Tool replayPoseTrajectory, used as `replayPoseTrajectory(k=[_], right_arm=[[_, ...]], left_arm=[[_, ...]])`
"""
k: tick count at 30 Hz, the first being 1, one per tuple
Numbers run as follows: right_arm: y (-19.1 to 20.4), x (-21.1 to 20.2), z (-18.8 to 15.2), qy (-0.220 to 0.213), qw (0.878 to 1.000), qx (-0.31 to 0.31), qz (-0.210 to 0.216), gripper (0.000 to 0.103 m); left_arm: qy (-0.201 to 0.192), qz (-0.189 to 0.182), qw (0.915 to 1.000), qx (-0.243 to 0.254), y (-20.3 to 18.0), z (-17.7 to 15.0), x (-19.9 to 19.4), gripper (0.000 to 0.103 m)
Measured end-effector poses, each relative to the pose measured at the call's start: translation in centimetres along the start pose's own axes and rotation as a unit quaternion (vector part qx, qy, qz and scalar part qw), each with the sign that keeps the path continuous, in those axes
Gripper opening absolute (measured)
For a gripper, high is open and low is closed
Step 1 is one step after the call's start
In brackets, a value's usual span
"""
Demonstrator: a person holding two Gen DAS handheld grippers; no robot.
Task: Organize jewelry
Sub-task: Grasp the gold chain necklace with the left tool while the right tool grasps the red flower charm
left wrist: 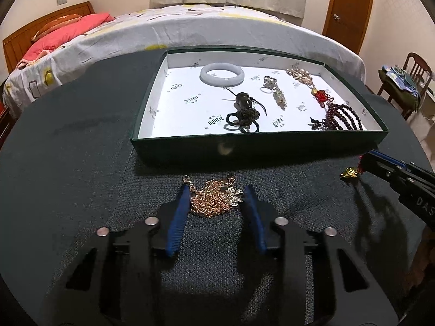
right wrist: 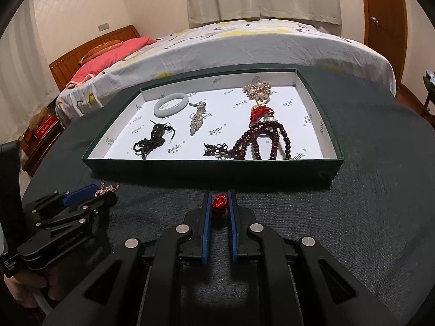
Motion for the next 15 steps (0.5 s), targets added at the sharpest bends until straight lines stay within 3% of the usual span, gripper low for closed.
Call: replayPoseTrajectory(k=[2, 5, 15], right_arm=[[-0.14, 0.04, -0.06, 0.0, 1.0, 0.002, 0.0, 0.012], [-0.23, 0.08, -0.11, 0.001, 1.0, 0.005, 0.0, 0.012], [-0.34, 0.13, -0.08, 0.0, 1.0, 0.004, 0.0, 0.012]], left_arm=[[-0.001, -0.003, 1.0, -0.001, 0.15, -0.05, -0.09, 0.024], [-0.001, -0.007, 1.0, 0.001, 0.14, -0.12, -0.22, 0.015], [-0.008, -0.013, 0.9999, -0.003, 0.31, -0.27, -0.65, 0.012]])
Point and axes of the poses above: each gripper's, at about its wrist camera, not at the fingertips, and x roughly the way its jaws point, y to its left, z to its top, the point moved 1 cm from there along x, roughly the way its jaws point, and after that the axes turned 6 degrees about -z, right-handed, at the moved point
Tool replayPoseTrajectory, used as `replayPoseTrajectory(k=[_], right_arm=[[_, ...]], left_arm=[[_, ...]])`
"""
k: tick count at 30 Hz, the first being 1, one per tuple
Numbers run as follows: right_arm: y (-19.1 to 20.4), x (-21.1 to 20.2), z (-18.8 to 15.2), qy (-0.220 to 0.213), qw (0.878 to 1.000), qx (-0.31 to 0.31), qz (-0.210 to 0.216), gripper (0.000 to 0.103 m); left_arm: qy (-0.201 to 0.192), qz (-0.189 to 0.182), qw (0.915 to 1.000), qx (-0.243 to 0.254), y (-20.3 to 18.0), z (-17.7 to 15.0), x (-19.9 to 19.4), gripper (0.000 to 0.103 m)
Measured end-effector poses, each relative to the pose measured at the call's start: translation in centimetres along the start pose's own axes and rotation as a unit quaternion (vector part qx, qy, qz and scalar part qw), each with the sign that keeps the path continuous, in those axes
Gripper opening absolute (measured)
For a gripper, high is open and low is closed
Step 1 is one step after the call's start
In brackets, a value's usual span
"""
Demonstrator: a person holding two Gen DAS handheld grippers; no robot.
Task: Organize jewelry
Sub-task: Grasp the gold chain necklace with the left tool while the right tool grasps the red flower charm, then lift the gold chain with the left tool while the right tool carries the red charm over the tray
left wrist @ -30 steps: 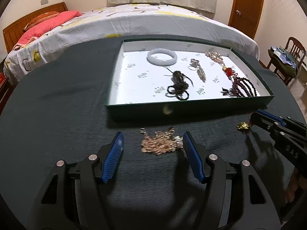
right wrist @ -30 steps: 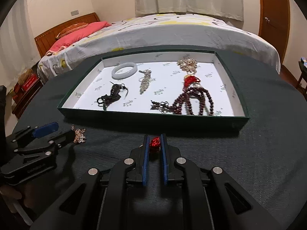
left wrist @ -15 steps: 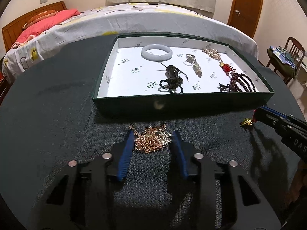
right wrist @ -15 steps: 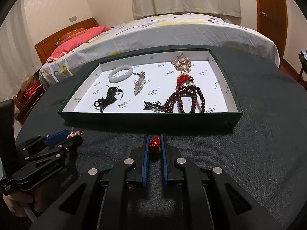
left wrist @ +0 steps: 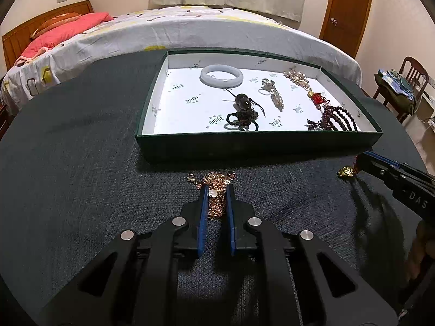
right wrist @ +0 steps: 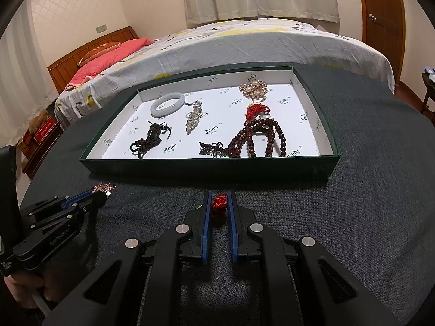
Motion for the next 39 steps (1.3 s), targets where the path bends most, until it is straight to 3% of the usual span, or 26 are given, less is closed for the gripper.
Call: replayPoseTrajectory(k=[39], right_arm=[[1.9, -5.5, 2.8, -0.067, 0.998, -0.016, 0.012, 0.012]], left_arm=[[-0.104, -0.007, 0.9945, 0.002, -0.7, 4.0, -8.5, 0.012]])
Point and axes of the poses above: each gripper's, at about its wrist camera, not at the fingertips, and x roughly the way its jaws point, y to its left, z to its top, the point moved 1 cm from there along x, roughly the way its jaws point, and after that the axes turned 6 degrees about -z, right-handed, at the moved point
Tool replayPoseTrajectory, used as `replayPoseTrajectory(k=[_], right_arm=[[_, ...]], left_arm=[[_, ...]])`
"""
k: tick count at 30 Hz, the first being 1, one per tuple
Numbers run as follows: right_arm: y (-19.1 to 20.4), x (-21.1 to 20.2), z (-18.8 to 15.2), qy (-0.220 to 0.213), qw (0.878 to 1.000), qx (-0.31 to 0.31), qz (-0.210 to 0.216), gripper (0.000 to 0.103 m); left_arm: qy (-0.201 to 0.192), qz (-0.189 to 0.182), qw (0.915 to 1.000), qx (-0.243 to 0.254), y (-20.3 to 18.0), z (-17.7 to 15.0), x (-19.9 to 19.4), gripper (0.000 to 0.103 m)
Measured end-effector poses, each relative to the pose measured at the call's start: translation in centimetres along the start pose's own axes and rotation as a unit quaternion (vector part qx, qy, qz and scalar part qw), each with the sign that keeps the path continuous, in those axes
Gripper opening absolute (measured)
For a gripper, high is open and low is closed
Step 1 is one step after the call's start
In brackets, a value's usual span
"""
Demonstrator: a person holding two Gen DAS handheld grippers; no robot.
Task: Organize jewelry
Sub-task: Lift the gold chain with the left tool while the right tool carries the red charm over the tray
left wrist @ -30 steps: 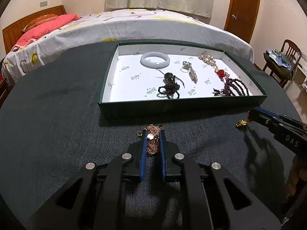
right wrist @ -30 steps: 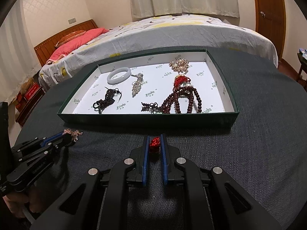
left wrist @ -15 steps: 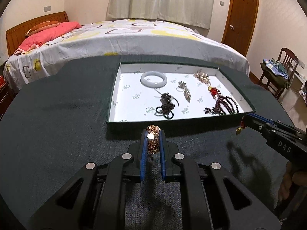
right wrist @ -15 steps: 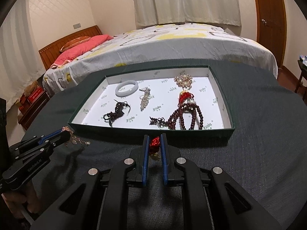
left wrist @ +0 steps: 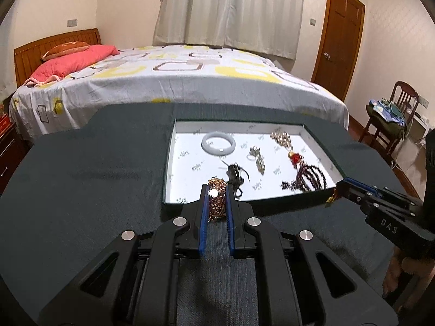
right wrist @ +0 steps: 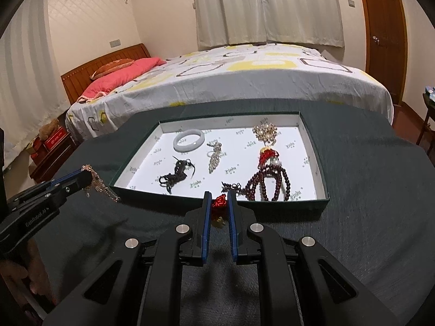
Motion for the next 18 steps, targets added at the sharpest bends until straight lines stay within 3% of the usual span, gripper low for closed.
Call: replayPoseTrajectory(k=[18], right_arm=[[1.1, -1.5, 5.6, -0.071, 0.997, -0.027, 0.001, 0.012]], left_arm=[[-0.063, -0.012, 0.9979, 0.006, -0.5, 5.5, -0.9, 0.012]])
Point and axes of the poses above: each gripper's, at about its wrist camera, not at the fingertips, and x roughly the way its jaws point, y to its left, z to its top, the point moved 1 cm from there along x, roughly the way its jaws point, and after that the axes turned 6 degrees about -z, right-handed, at the moved point
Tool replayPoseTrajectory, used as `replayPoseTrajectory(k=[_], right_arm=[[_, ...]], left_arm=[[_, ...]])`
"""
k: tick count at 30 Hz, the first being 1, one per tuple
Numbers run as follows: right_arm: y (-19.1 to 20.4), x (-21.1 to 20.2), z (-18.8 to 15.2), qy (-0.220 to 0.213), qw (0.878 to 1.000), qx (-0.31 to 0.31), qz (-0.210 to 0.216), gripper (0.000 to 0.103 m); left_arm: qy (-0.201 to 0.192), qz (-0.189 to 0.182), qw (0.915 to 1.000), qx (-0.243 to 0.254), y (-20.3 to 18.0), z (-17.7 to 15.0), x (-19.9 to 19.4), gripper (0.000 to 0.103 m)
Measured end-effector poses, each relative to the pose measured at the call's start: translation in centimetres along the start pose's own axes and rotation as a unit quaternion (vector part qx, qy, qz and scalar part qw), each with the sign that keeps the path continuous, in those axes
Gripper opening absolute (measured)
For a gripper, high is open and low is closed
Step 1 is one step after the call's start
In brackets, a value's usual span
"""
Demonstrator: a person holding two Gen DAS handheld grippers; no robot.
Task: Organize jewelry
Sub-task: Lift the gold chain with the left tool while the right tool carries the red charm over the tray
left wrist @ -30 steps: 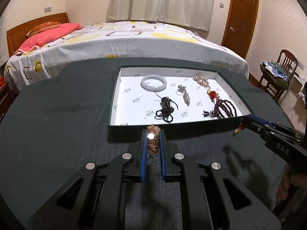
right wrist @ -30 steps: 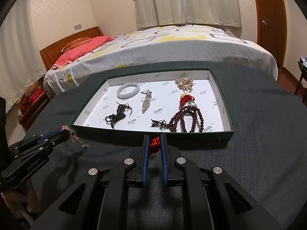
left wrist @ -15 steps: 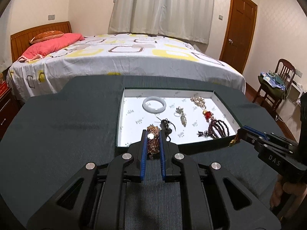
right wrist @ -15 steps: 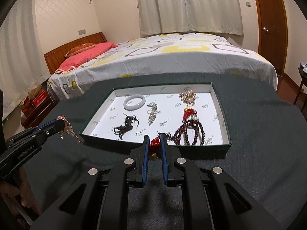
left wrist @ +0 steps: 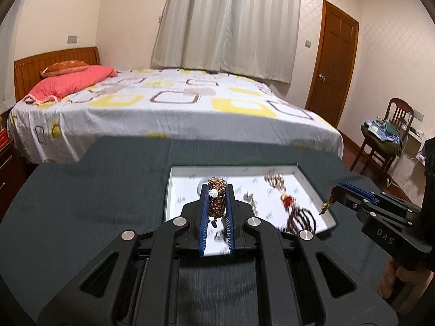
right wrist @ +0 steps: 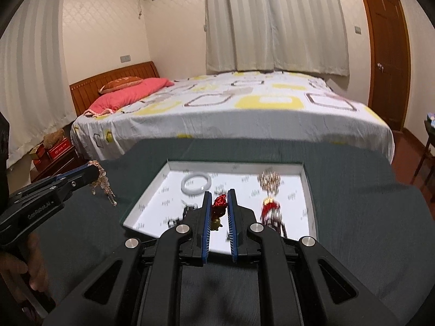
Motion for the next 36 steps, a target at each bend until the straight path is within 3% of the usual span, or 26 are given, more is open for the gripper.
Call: replayPoseTrajectory(k=[10, 23, 29, 36], right_arm=[[-0.6, 3.9, 2.5, -0.017, 1.0, 0.0, -0.01, 0.012], [-0.7, 12.1, -1.2, 0.058, 0.998, -0.004, -0.019, 0.012], [-0.9, 14.5, -2.8, 0.097, 0.995, -0.004, -0.022, 0.012], [-0.8, 15.3, -3.3, 0.109, 0.994, -0.005, -0.027, 0.012]], left_arm=[[-0.017, 0.006, 0.9998, 0.002, 0.2, 2.4, 4.8, 0.012], [0.063, 0.034, 0.9968, -0.035, 3.6, -1.7, 13.9, 0.012], [0.093, 0.033, 0.9946, -0.03, 4.1, -3.1, 15.9, 0.012], [0.117, 0.037, 0.9916, -0.039, 4.8, -3.7, 17.0, 0.012]])
Point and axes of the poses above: each gripper's, at about its wrist camera, not at the fingertips, and x roughly the way its jaws point, y to its left, z to its top, the point moved 1 cm from there along x, roughly the way its jaws point, and after that the axes turned 6 degrees about -z, right-handed, at the moved point
